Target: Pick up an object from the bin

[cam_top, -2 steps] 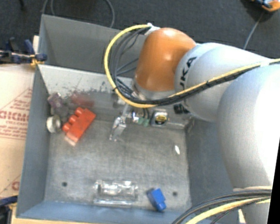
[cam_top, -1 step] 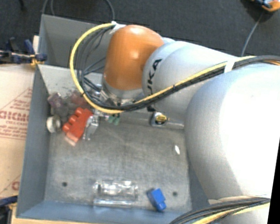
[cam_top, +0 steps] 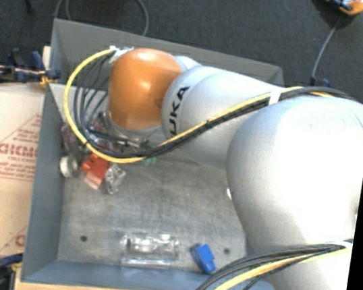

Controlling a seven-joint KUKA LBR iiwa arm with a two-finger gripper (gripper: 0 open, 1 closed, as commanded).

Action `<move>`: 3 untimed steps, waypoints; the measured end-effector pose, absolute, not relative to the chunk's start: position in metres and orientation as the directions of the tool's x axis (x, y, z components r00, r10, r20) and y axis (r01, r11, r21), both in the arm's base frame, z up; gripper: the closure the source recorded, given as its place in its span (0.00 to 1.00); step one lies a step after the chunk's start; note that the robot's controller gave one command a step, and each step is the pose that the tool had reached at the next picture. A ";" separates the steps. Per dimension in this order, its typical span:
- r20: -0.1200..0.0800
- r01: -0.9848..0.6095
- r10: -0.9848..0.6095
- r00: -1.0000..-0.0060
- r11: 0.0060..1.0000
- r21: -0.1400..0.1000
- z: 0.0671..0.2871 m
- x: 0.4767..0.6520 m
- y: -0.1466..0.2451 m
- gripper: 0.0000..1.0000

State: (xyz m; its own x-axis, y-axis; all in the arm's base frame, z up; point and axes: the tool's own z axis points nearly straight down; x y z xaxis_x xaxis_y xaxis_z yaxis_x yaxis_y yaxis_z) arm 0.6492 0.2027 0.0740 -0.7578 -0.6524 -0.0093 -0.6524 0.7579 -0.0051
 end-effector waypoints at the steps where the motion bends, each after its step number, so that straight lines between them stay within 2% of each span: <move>1: -0.016 -0.648 -0.648 -0.761 0.761 -0.003 0.076 0.650 0.204 1.00; 2: -0.012 -0.731 -0.731 -0.682 0.682 -0.007 0.229 0.635 0.196 1.00; 3: -0.009 -0.717 -0.717 -0.697 0.697 0.000 0.247 0.633 0.241 1.00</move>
Offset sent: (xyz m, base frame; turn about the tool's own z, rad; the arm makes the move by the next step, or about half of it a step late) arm 0.0000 0.0000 0.0000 0.0000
